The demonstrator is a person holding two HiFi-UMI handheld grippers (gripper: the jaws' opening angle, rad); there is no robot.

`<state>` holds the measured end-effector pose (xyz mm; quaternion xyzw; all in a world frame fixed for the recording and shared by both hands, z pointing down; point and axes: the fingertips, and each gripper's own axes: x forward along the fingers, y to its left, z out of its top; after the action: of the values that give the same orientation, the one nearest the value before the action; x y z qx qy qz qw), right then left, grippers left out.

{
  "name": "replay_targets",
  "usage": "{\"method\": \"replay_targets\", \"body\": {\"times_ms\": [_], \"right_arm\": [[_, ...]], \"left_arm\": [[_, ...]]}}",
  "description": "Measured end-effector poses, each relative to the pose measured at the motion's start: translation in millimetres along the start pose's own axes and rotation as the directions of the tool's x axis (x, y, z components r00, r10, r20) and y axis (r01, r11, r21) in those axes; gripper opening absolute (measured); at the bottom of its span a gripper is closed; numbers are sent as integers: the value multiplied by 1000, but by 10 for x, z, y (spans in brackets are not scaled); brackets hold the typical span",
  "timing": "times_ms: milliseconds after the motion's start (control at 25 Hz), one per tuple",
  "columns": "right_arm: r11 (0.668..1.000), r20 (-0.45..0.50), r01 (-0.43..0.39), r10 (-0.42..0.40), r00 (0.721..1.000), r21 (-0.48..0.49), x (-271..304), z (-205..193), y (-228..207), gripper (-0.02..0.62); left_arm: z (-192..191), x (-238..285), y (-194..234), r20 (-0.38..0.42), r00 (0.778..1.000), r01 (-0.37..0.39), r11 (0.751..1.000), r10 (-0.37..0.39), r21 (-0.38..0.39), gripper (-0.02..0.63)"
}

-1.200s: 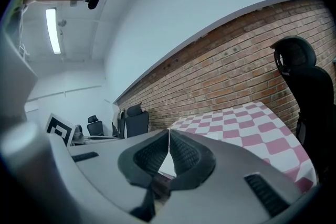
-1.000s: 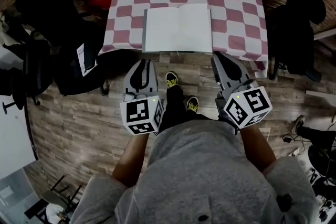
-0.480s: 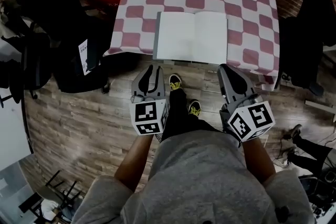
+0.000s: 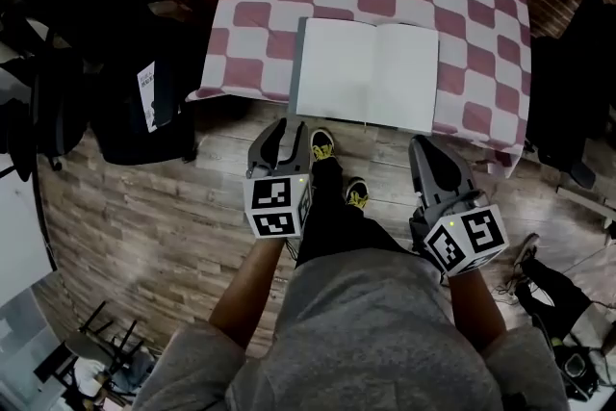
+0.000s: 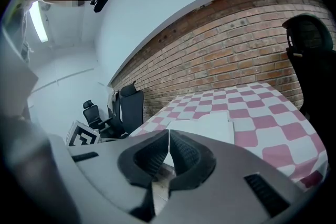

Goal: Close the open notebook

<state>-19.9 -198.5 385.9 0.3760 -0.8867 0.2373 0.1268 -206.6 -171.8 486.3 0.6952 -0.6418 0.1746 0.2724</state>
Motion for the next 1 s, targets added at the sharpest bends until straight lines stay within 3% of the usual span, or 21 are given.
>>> {"method": "replay_targets", "body": {"times_ms": [480,680,1000], "right_arm": [[999,-57,-19,20,998,27,357,-183,-21,26],[998,-85,-37,41,996,44,496,-314,17,26],[994,-122,-58,69,990,94,697,-559,60,26]], "left_arm": [[-170,286,190,-45,998,27,994,-32,-107,170],[-282,376,224,-61,996,50,982,-62,-185,189],[-361,493,232,-56,989,120,962,-137,-246,245]]}}
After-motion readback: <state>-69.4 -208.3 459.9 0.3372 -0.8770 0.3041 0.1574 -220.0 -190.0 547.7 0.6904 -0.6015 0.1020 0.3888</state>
